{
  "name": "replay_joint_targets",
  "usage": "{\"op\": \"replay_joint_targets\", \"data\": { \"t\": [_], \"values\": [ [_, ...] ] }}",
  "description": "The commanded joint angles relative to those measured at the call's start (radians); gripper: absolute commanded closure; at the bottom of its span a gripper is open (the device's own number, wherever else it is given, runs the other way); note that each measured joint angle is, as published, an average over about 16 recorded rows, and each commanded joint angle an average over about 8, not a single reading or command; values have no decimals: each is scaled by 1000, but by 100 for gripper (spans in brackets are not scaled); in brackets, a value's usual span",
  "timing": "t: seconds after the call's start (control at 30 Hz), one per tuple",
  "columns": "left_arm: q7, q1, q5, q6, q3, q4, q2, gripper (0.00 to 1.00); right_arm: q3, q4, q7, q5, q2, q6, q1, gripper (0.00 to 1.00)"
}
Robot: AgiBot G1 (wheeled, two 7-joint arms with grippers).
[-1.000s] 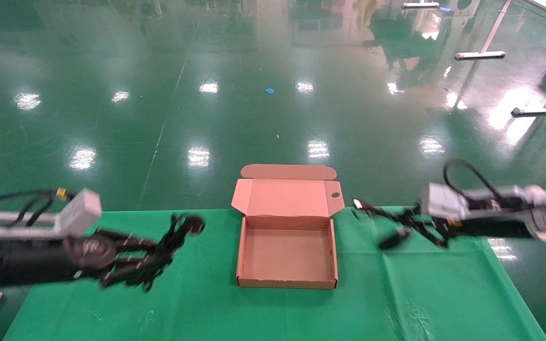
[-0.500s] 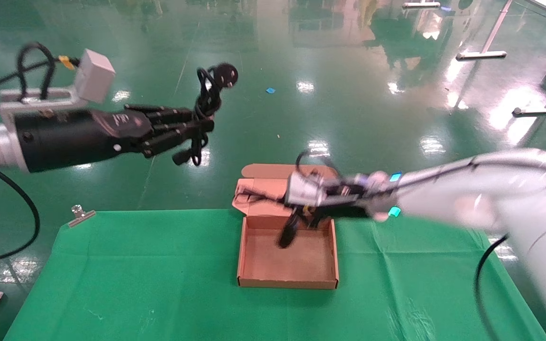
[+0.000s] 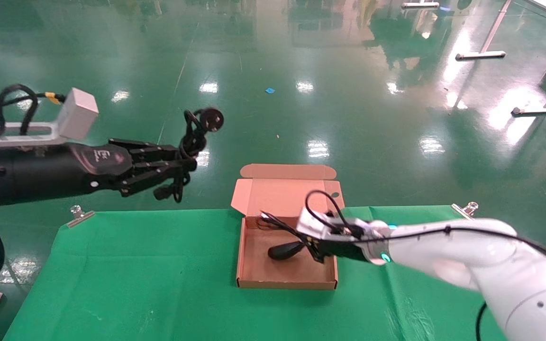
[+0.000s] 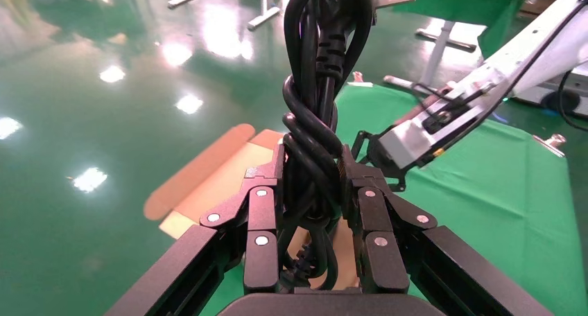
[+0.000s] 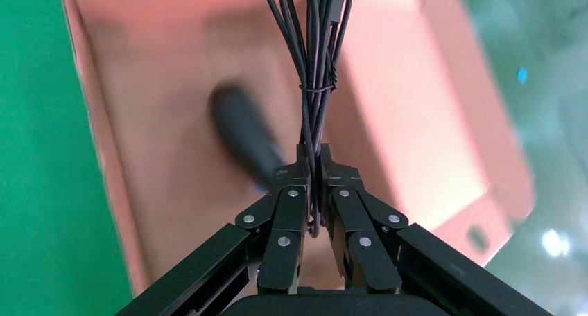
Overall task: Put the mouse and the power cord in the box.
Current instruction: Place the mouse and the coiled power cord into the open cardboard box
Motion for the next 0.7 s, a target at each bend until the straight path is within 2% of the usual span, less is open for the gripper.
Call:
{"op": "replay_joint_targets", "data": {
  "t": [0.03,0.1,0.13,0.17,0.47,0.7],
  "values": [
    [-3,11,3,4,-3,-9,2,100,-17,-8,18,-4,1,43,-15,40],
    [0,18,10,3,-1,-32,9,100,-31,-6,30,-3,2,50,-18,15],
    [2,20,14,2,1,-46,12,100,-37,-4,35,-2,2,52,-18,6],
    [5,22,20,0,5,-61,16,100,-43,-2,40,-1,2,53,-18,0],
    [36,21,103,-54,65,-187,73,100,-74,-2,57,31,10,55,-15,0],
    [65,33,196,-172,126,-260,175,100,-59,-47,3,66,44,57,33,0]
  ]
}}
